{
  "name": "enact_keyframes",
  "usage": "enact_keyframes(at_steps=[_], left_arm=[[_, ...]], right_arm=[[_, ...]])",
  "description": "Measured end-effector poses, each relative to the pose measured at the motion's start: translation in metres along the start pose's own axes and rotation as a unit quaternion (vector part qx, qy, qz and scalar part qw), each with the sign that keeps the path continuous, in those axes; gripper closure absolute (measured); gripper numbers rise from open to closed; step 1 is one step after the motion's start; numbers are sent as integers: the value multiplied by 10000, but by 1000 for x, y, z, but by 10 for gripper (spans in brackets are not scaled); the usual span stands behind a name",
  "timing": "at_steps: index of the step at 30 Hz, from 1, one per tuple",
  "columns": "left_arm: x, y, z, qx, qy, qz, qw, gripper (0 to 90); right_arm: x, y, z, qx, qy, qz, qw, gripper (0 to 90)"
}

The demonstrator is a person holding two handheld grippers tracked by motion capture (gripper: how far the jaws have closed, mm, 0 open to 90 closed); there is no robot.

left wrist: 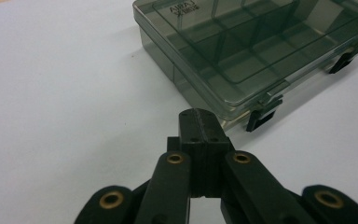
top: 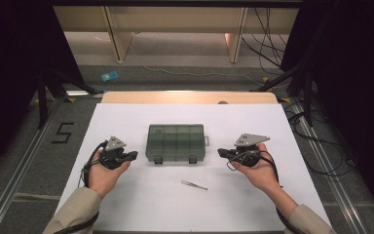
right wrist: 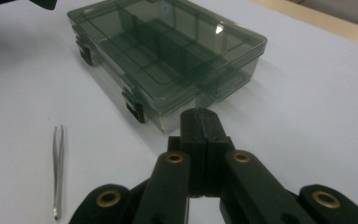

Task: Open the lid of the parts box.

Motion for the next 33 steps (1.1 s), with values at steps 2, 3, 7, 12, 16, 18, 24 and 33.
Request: enact_keyframes(at_steps=[2, 3, 7, 12, 16, 18, 24, 33], left_arm=[[0, -5, 0, 15, -28, -50, 10000, 900], [0, -8, 0, 0, -48, -70, 10000, 899], [2, -12, -1, -71, -336, -296, 9990, 899], [1, -19, 4, 40, -167, -130, 9998, 899], [0, -18, 3, -32, -354, -283, 9990, 899], [-1, -20, 5, 4, -287, -197, 9994, 899], [-2, -19, 2, -20, -620, -411, 9972, 899], [-2, -21, 5, -60, -704, -377, 9968, 899]], right_arm=[[0, -5, 0, 23, 11, -48, 10000, 900], [0, -7, 0, 21, 28, -74, 10000, 900], [-2, -16, -1, 72, 22, -227, 9997, 900], [-3, -29, -1, 128, 46, -393, 9991, 900], [-3, -38, -3, 223, 68, -527, 9983, 900], [-2, -42, -4, 234, 131, -590, 9979, 900], [0, -44, -5, 268, 89, -624, 9977, 900], [-1, -46, -5, 270, 134, -607, 9977, 900]])
Point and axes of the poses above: each handheld gripper's, and its own axes: y roughly backward along the jaws, x roughly out of its top, z roughly to its right, the point moved 1 cm from there along -y, roughly forward along the jaws, and after that the axes turned 1 degree about -y, right-handed, at the moved point
